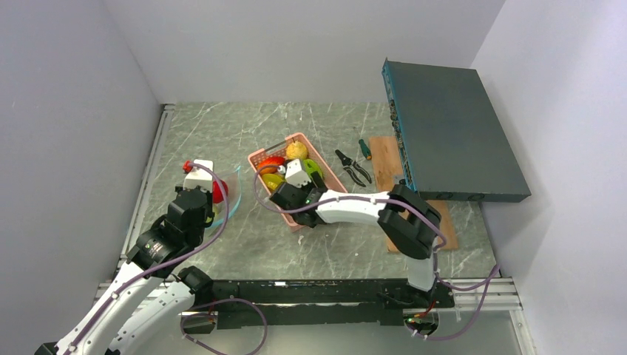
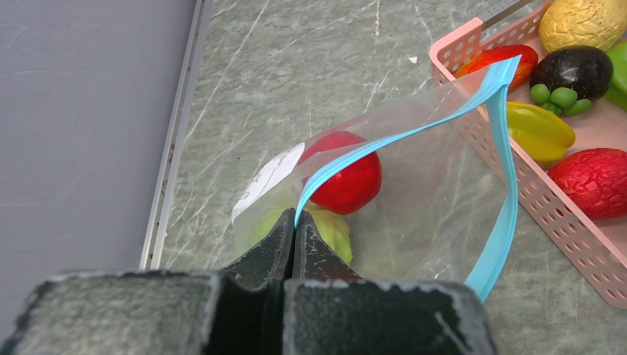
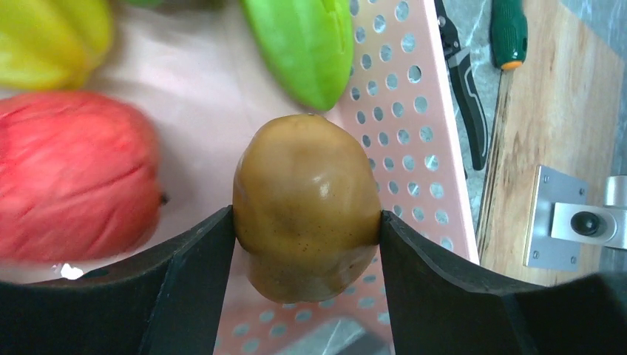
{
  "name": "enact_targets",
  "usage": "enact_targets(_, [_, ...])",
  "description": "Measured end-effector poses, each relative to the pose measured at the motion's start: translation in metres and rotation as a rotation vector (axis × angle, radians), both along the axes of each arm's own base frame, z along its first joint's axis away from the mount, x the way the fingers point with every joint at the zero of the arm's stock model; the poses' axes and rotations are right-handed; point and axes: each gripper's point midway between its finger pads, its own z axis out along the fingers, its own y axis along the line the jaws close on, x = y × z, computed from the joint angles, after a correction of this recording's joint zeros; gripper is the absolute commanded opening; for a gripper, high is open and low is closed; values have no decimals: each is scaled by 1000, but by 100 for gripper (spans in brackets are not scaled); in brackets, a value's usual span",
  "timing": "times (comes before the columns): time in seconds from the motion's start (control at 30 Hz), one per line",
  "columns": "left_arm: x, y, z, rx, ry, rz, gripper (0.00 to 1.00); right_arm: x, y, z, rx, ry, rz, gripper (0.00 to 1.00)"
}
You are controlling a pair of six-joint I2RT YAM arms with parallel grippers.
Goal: Place the food in the zip-top bag and seal the zipper
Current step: Pick up the fake vegetable from the bin, then place the fake vegetable in the zipper food storage bag.
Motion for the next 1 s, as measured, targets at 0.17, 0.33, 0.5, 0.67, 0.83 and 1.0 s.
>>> enact_targets(0.17, [0,0,0,0,0,0,0,-24,20,35,135,-73,109,0])
enact_targets(0.33, [0,0,0,0,0,0,0,-36,21,72,374,-132,173,0])
enact_targets(0.5, [0,0,0,0,0,0,0,-55,46,99,640,-128,337,0])
enact_targets(0.67, [0,0,0,0,0,0,0,-80,105,143,943,-88,561,0])
enact_targets(0.83, [0,0,0,0,0,0,0,-96,165,176,1169,18,695,0])
enact_targets(1.0, [0,0,0,0,0,0,0,-116,201,198,1407,160,769,0])
